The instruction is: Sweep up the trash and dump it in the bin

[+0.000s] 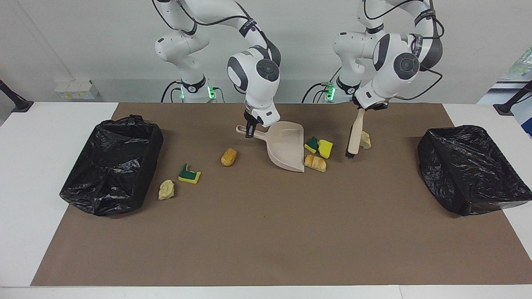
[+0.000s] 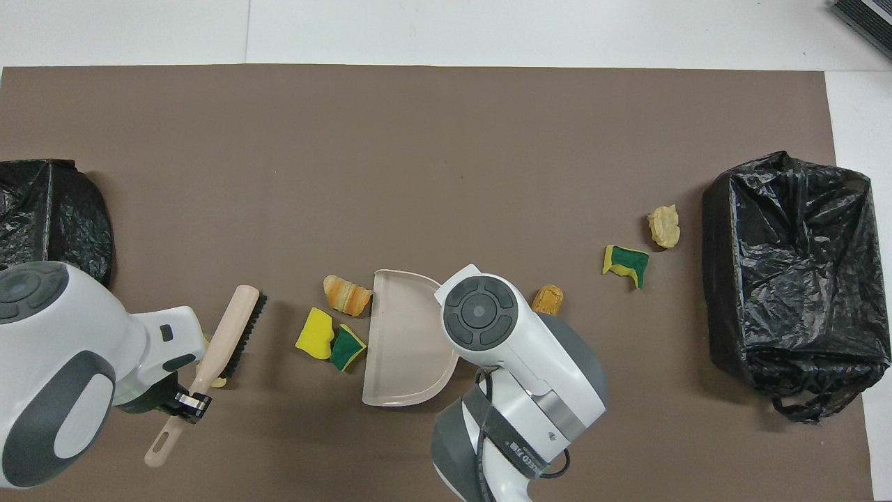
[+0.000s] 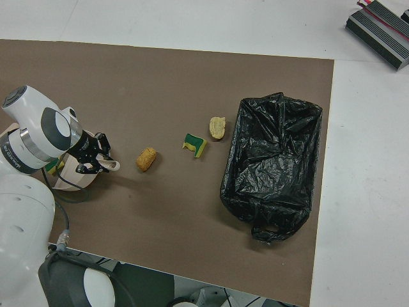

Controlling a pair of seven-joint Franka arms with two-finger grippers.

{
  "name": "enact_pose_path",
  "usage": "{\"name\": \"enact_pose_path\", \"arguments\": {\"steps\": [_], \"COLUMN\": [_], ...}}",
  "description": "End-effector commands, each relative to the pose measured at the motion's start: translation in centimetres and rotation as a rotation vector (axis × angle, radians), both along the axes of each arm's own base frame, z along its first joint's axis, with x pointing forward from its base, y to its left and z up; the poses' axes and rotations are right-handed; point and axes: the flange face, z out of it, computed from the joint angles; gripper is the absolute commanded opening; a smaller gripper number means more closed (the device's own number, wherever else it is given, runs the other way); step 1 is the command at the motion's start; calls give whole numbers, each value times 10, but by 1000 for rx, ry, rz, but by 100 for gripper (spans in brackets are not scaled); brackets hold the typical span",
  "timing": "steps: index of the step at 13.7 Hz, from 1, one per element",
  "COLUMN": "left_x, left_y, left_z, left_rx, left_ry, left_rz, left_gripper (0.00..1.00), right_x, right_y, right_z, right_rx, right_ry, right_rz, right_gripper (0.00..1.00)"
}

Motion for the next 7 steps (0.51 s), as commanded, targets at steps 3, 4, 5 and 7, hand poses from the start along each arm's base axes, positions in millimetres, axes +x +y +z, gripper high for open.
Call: {"name": "enact_pose_path", "arguments": {"steps": [3, 4, 5, 7], "left_x": [-27, -34, -42, -47], "left_y": [56, 66, 79, 84], "left_z": [-1, -3, -6, -10], "left_rx": [78, 91, 103, 119], "left_ry": [-56, -59, -68, -97], "left_rz": [167, 216, 280, 344], "left_gripper": [0, 0, 0, 0], "right_x": [4, 4, 4, 4], "right_y": [-3, -3, -3, -3], "right_z": [-4, -4, -3, -3], "right_rx": [-5, -5, -4, -4], "right_ry": [-17, -17, -18, -19], "right_rz": [1, 1, 1, 0], "right_gripper": [0, 0, 0, 0]}}
